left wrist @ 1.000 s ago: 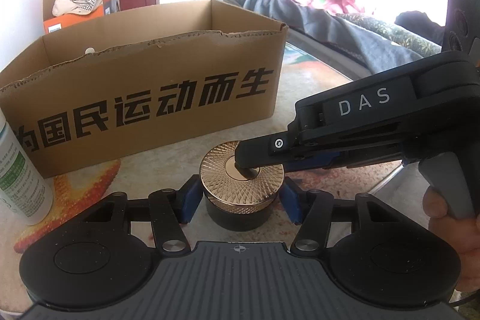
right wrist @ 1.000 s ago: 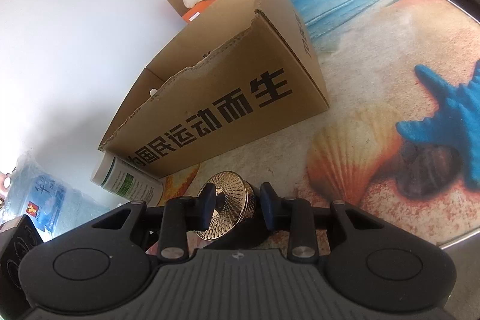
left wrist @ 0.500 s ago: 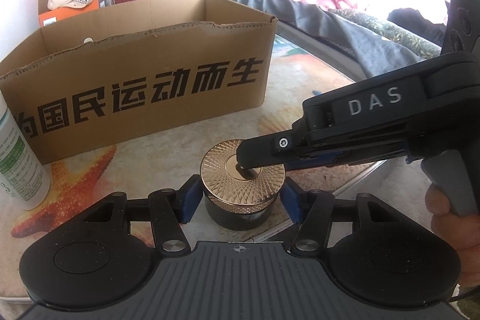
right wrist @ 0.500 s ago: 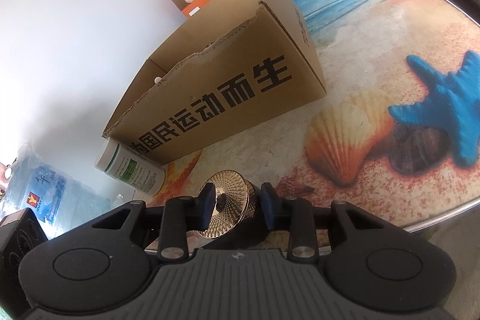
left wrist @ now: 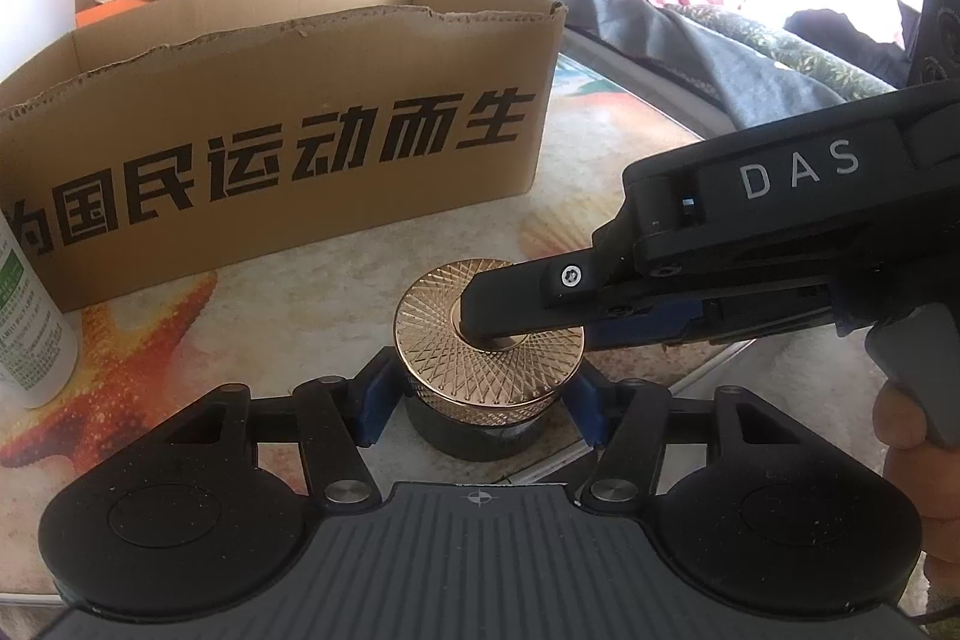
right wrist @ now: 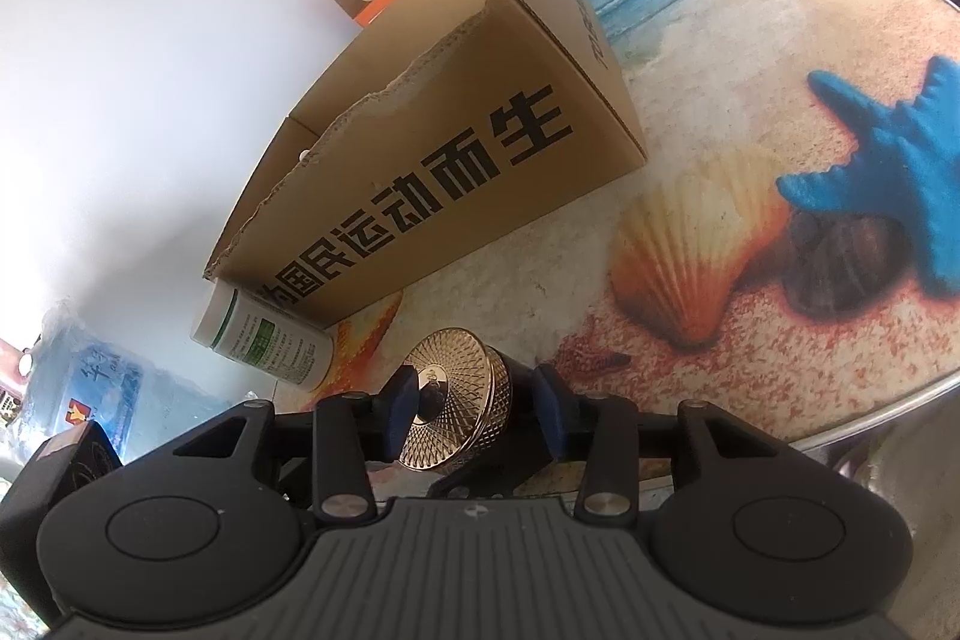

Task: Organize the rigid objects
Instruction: 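Lift the gold-lidded jar by its lid with the right gripper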

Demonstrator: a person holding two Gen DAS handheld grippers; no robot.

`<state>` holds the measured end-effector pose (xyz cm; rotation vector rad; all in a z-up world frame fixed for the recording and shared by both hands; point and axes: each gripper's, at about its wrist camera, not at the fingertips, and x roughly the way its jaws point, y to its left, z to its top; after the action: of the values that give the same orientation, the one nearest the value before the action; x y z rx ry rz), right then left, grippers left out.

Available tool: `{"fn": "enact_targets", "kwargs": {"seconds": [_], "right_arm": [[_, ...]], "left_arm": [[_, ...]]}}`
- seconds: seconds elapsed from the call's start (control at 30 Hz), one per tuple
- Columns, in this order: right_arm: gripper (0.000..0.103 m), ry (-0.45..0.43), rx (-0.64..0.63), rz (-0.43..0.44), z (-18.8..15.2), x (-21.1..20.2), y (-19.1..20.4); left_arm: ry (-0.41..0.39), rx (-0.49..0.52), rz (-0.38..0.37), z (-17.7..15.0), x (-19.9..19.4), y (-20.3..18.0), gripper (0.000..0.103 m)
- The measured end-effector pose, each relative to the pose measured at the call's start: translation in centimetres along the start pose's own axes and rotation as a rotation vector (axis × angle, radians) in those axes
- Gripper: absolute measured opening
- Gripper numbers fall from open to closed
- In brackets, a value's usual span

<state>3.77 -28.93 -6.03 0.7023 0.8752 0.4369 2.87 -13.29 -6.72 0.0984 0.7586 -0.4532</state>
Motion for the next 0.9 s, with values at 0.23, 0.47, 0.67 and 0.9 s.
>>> {"fn": "enact_targets", "kwargs": {"seconds": [0.23, 0.47, 0.67, 0.9], "right_arm": [[0.049, -0.001, -0.003, -0.005, 0.0, 0.3, 0.1], [0.050, -0.017, -0.008, -0.015, 0.6, -0.2, 0.2], [0.050, -0.013, 0.015, -0.011, 0.6, -0.1, -0.3], [0.052, -0.018, 0.026, -0.010, 0.7, 0.3, -0.6]], "left_arm": [[0.001, 0.026, 0.030, 0.1, 0.1, -0.7, 0.057], [-0.004, 0.012, 0.018, 0.8, 0.4, -0.9, 0.057], [0.006, 0.046, 0.031, 0.7, 0.6, -1.4, 0.057], [0.010, 0.046, 0.032, 1.0, 1.0, -1.9, 0.058]]}}
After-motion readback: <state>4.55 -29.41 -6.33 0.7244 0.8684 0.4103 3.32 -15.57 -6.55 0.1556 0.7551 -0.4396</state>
